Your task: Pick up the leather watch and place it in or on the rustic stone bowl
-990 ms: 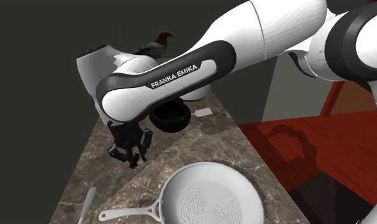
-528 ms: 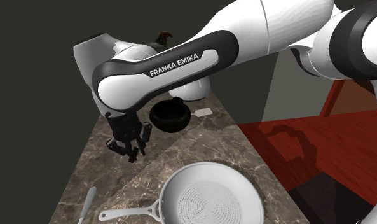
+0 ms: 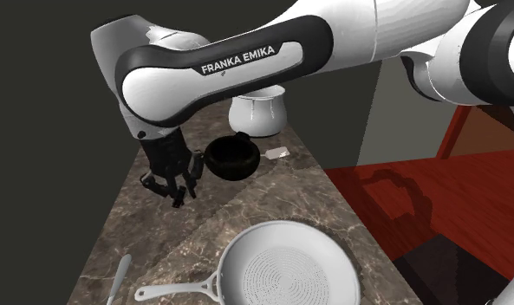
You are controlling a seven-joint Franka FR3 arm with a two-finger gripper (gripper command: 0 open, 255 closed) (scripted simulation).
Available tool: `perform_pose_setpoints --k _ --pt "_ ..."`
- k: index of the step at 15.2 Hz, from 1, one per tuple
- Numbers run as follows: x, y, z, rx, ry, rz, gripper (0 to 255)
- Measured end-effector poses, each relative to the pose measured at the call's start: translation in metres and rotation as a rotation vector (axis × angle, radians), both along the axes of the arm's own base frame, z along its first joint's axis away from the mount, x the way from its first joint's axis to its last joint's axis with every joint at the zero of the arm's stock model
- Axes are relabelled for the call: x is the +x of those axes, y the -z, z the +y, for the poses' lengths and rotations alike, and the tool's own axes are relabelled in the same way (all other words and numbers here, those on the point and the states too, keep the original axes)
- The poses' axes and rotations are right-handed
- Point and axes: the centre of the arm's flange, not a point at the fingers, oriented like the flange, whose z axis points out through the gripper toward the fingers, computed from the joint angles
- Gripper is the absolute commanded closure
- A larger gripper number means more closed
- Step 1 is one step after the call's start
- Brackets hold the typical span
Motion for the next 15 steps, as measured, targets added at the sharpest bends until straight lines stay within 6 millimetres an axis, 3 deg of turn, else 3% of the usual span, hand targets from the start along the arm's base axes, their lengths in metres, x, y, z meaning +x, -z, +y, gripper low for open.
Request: perform_pose_setpoints --k 15 --pt "-0.001 -0.079 0.000 0.000 0.000 0.000 255"
